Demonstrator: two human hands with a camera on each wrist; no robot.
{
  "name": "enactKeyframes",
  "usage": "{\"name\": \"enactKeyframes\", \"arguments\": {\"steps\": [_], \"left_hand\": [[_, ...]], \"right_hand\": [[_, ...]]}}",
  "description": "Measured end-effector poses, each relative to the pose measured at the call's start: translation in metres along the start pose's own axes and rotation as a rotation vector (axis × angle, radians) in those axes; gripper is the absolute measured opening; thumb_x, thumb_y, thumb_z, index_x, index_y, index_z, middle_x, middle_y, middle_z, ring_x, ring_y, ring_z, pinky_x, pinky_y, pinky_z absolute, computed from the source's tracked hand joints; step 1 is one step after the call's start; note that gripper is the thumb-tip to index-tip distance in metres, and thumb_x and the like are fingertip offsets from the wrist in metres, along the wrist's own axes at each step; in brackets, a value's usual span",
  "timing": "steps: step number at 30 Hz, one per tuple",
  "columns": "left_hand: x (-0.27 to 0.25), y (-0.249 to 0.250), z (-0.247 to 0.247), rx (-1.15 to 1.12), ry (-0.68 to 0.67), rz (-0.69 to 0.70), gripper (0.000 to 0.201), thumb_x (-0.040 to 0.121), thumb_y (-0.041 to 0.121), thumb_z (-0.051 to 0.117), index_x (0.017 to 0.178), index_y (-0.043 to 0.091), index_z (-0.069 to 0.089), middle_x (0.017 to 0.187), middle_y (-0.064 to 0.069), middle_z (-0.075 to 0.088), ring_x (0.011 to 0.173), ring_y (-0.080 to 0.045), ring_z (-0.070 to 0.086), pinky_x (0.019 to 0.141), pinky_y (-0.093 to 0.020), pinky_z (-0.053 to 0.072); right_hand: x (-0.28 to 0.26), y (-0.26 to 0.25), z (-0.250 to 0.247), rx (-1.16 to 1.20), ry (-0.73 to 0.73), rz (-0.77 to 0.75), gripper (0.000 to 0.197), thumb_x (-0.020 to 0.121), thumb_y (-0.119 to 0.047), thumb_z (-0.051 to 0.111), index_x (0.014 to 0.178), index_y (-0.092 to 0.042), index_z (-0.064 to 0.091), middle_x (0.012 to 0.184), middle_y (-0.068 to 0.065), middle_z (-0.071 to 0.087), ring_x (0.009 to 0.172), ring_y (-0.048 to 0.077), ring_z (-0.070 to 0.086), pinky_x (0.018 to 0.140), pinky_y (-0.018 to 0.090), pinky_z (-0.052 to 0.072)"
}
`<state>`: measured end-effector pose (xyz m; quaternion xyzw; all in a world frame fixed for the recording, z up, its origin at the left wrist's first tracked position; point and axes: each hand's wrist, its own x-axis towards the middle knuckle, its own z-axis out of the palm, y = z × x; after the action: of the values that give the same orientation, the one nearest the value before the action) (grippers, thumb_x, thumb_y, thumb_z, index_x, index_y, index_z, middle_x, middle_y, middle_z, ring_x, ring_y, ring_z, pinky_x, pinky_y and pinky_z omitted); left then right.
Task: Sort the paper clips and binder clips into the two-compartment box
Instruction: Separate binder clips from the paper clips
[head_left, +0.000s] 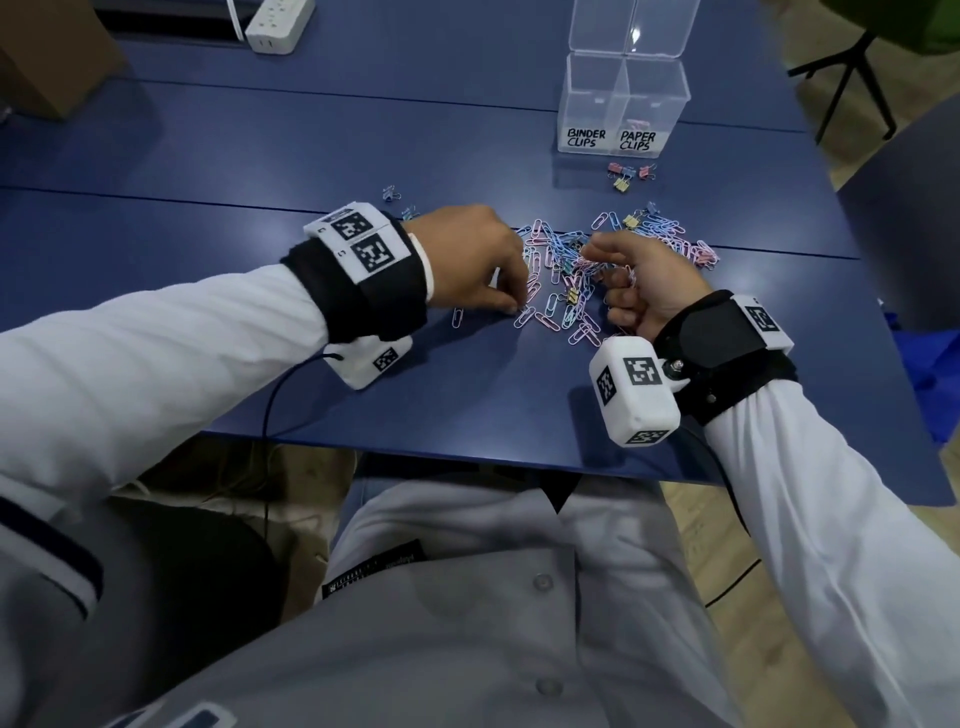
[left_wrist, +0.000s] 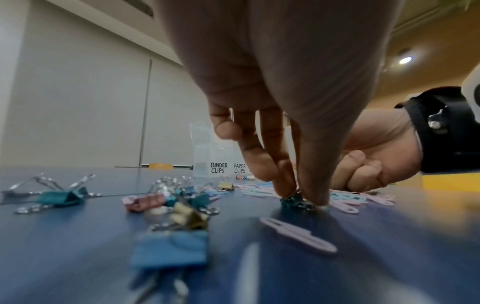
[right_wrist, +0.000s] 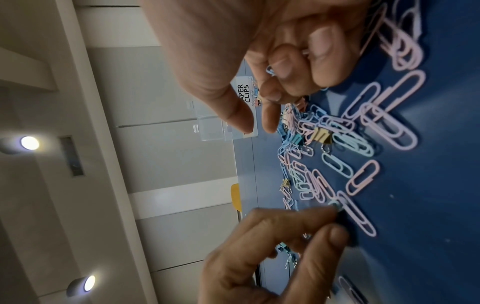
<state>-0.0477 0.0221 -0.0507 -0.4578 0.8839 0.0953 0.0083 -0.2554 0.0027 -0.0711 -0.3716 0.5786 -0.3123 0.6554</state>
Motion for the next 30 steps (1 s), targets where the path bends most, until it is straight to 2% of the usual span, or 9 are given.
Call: {"name": "enactKeyframes", "arguments": {"steps": [3, 6, 10, 12, 14, 16, 20, 25, 30], "left_hand": [[-0.007, -0.014, -0.007, -0.030, -0.025, -0.077, 0.012, 0.079, 0.037, 0.071, 0.089, 0.031, 0.075, 0.082, 0.010, 0.071, 0.076, -0.014, 0.063, 0.071, -0.031, 0.053], [-0.012, -0.026, -0.014, -0.019, -0.040, -0.171, 0.021, 0.074, 0.046, 0.072, 0.089, 0.031, 0.072, 0.080, 0.010, 0.070, 0.073, -0.013, 0.062, 0.074, -0.032, 0.054], [0.001, -0.010, -0.015, 0.019, -0.037, -0.140, 0.063, 0.068, 0.075, 0.059, 0.115, 0.034, 0.061, 0.101, 0.009, 0.063, 0.078, -0.011, 0.050, 0.079, -0.033, 0.051], [0.011, 0.003, -0.011, 0.058, -0.110, -0.125, 0.078, 0.064, 0.077, 0.062, 0.127, 0.030, 0.056, 0.112, 0.003, 0.057, 0.086, -0.015, 0.052, 0.081, -0.032, 0.049], [0.019, 0.007, -0.007, 0.072, -0.152, -0.137, 0.083, 0.063, 0.074, 0.065, 0.130, 0.026, 0.054, 0.119, -0.004, 0.053, 0.099, -0.023, 0.055, 0.084, -0.033, 0.047], [0.023, 0.004, -0.006, 0.056, -0.134, -0.153, 0.072, 0.068, 0.068, 0.066, 0.126, 0.025, 0.059, 0.116, -0.006, 0.053, 0.102, -0.026, 0.056, 0.083, -0.032, 0.046], [0.027, -0.005, -0.006, -0.016, -0.057, -0.159, 0.042, 0.079, 0.048, 0.070, 0.112, 0.022, 0.067, 0.106, -0.006, 0.061, 0.095, -0.026, 0.060, 0.080, -0.030, 0.045], [0.029, -0.006, -0.002, -0.046, 0.005, -0.164, 0.045, 0.081, 0.041, 0.070, 0.120, 0.020, 0.063, 0.107, -0.006, 0.061, 0.095, -0.024, 0.060, 0.083, -0.030, 0.044], [0.036, 0.003, -0.002, 0.005, 0.001, -0.121, 0.021, 0.084, 0.028, 0.067, 0.104, 0.021, 0.072, 0.096, -0.005, 0.069, 0.090, -0.026, 0.062, 0.076, -0.028, 0.045]], "right_hand": [[-0.001, 0.000, -0.003, 0.011, 0.010, 0.002, 0.018, 0.088, -0.031, 0.060, 0.089, -0.014, 0.066, 0.055, -0.006, 0.033, 0.033, 0.005, 0.018, 0.035, 0.015, 0.015], [-0.003, -0.001, -0.003, 0.026, 0.016, 0.007, 0.019, 0.089, -0.032, 0.059, 0.086, -0.015, 0.065, 0.055, -0.006, 0.031, 0.035, 0.005, 0.018, 0.036, 0.016, 0.015], [-0.007, -0.007, 0.001, 0.086, -0.006, 0.039, 0.027, 0.089, -0.042, 0.058, 0.089, -0.015, 0.060, 0.057, -0.006, 0.032, 0.040, 0.007, 0.025, 0.039, 0.018, 0.019], [-0.011, -0.010, 0.001, 0.167, -0.003, 0.038, 0.031, 0.089, -0.045, 0.057, 0.088, -0.015, 0.057, 0.061, -0.004, 0.039, 0.044, 0.008, 0.032, 0.044, 0.020, 0.024], [-0.014, -0.014, 0.001, 0.271, 0.008, 0.036, 0.035, 0.090, -0.046, 0.056, 0.092, -0.011, 0.056, 0.068, 0.000, 0.045, 0.050, 0.012, 0.041, 0.050, 0.022, 0.030], [-0.017, -0.017, 0.001, 0.363, 0.005, 0.055, 0.040, 0.090, -0.046, 0.055, 0.097, -0.008, 0.054, 0.071, 0.003, 0.048, 0.053, 0.015, 0.049, 0.053, 0.024, 0.035], [-0.017, -0.016, 0.002, 0.402, -0.008, 0.076, 0.045, 0.090, -0.048, 0.053, 0.105, -0.006, 0.051, 0.074, 0.006, 0.050, 0.059, 0.019, 0.055, 0.053, 0.024, 0.041], [-0.016, -0.012, 0.006, 0.396, -0.004, 0.061, 0.044, 0.091, -0.048, 0.052, 0.104, -0.006, 0.053, 0.077, 0.007, 0.054, 0.061, 0.018, 0.057, 0.052, 0.023, 0.045], [-0.013, -0.012, 0.011, 0.392, -0.008, 0.046, 0.042, 0.090, -0.049, 0.053, 0.100, -0.008, 0.054, 0.077, 0.006, 0.053, 0.060, 0.019, 0.058, 0.049, 0.022, 0.045]]}}
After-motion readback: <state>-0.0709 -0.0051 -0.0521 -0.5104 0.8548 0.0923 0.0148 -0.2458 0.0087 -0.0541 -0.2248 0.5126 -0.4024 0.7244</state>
